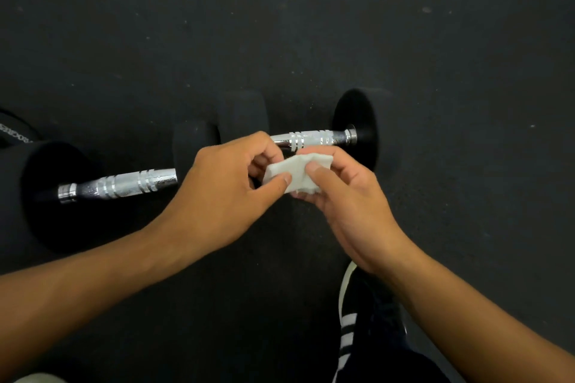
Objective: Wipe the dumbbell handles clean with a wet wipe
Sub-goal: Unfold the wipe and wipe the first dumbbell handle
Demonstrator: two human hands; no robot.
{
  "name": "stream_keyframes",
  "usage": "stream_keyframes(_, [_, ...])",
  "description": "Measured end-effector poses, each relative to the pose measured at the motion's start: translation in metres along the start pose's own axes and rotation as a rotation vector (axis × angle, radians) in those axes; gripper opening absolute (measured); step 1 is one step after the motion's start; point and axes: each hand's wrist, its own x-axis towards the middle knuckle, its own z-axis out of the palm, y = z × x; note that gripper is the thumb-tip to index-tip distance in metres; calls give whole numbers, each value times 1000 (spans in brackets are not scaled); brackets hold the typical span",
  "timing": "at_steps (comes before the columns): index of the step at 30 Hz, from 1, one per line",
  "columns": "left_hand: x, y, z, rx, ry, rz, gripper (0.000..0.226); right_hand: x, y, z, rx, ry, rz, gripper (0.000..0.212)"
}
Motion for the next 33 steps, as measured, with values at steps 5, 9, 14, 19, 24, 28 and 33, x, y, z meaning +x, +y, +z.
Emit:
stream_keyframes(5, [15, 15, -7, 199, -10, 152, 12, 13, -4, -19, -336, 293, -304, 24])
stream_keyframes(9, [43, 32, 3, 328, -120, 196, 11, 17, -6, -40, -607, 408, -500, 28])
stream_keyframes(14, [83, 45, 28, 357, -20, -99, 26, 43, 0, -77, -1123, 420, -722, 36])
stream_keyframes(19, [86, 25, 82, 848, -64, 44, 65, 63, 18, -87, -1396, 322, -706, 46])
stream_keyframes(24, [70, 4, 112, 974, -184, -184, 70, 66, 17, -99, -1473, 311, -754, 49])
stream_keyframes(28, [63, 4, 118, 944, -162, -156, 74, 73, 14, -103, -1420, 338, -750, 50])
stream_keyframes(33, [81, 0, 114, 843, -134, -48, 39, 80, 16, -105, -1337, 352, -753, 50])
